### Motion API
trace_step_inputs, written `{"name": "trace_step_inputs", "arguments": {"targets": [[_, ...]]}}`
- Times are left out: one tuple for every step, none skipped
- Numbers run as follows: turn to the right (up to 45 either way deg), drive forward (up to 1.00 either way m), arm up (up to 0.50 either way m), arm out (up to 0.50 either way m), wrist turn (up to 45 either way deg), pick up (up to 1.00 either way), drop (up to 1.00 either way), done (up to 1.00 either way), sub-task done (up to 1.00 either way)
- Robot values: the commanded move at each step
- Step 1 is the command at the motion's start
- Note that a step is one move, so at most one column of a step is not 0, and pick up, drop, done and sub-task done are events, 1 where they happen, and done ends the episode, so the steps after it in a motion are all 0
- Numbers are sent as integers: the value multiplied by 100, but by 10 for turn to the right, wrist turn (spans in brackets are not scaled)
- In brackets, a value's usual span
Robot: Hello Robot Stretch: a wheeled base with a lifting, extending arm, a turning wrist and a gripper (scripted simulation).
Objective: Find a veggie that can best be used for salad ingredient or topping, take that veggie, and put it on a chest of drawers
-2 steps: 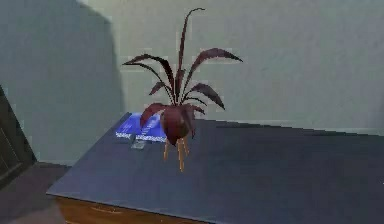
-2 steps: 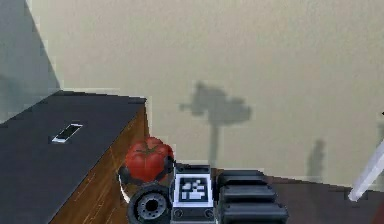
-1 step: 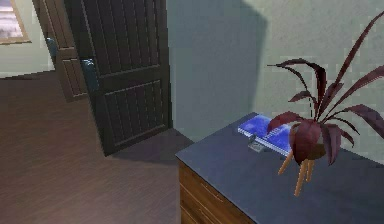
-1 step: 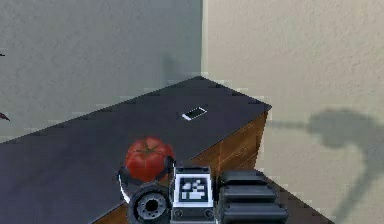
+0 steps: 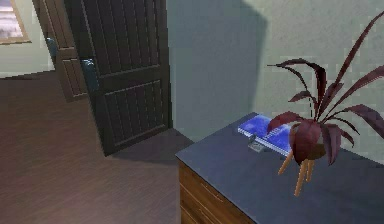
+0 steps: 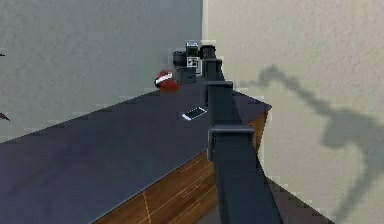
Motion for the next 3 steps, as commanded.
{"name": "trace_step_inputs", "arguments": {"targets": [[0,0,0,0,-450,0,0,0,0],[0,0,0,0,-270,0,0,0,0],[0,0,-2,0,0,0,0,0,0]]}}
